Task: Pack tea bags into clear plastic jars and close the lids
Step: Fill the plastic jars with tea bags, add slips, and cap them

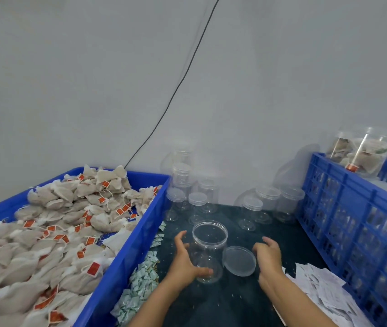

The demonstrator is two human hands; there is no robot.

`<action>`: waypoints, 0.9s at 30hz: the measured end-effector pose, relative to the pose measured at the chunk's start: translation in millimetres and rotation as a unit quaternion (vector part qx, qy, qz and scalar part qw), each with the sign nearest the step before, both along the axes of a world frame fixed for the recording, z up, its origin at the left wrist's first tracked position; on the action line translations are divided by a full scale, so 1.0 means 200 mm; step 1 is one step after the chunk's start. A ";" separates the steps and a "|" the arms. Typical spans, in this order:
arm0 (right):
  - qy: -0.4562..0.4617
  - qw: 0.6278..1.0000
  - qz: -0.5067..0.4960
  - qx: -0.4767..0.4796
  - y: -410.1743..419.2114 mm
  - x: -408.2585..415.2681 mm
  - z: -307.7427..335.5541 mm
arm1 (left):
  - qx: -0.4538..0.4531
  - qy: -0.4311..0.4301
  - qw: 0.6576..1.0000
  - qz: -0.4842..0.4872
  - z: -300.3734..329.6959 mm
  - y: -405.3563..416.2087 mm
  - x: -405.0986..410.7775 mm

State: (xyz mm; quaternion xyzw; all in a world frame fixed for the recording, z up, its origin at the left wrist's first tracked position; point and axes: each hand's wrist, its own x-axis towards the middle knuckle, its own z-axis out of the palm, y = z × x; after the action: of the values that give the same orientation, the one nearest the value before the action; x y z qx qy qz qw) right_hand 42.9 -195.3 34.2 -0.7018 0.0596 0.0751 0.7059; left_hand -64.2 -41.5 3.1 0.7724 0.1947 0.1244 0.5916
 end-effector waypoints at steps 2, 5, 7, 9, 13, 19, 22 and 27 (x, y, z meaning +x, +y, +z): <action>-0.054 0.998 -0.007 0.008 0.02 -0.03 0.10 | 0.024 0.035 0.999 -0.018 0.10 0.01 -0.01; -0.125 0.991 0.023 0.049 0.09 -0.09 0.26 | 0.045 0.074 0.996 -0.017 0.26 0.05 -0.03; -0.164 0.982 0.061 0.076 0.14 -0.15 0.36 | 0.061 0.085 0.995 -0.001 0.38 0.08 -0.03; -0.179 0.974 0.108 0.091 0.19 -0.22 0.44 | 0.098 0.086 0.991 0.017 0.49 0.13 -0.05; -0.157 0.960 0.213 0.097 0.33 -0.36 0.49 | 0.165 0.055 0.984 0.048 0.62 0.32 -0.18; -0.157 0.930 0.332 0.023 0.53 -0.54 0.44 | 0.174 0.121 0.969 0.129 0.52 0.70 -0.51; -0.163 0.917 0.365 -0.001 0.64 -0.60 0.40 | 0.192 0.161 0.958 0.136 0.43 0.83 -0.64; -0.216 0.882 0.414 -0.062 0.81 -0.67 0.36 | 0.216 0.175 0.954 0.117 0.37 0.96 -0.74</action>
State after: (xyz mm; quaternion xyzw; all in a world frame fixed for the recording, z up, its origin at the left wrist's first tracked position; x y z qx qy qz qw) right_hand -90.6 -33.0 105.5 -0.7034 -0.3860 0.2035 0.5611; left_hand -212.8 151.0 77.3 0.8632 0.3524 0.0949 0.3489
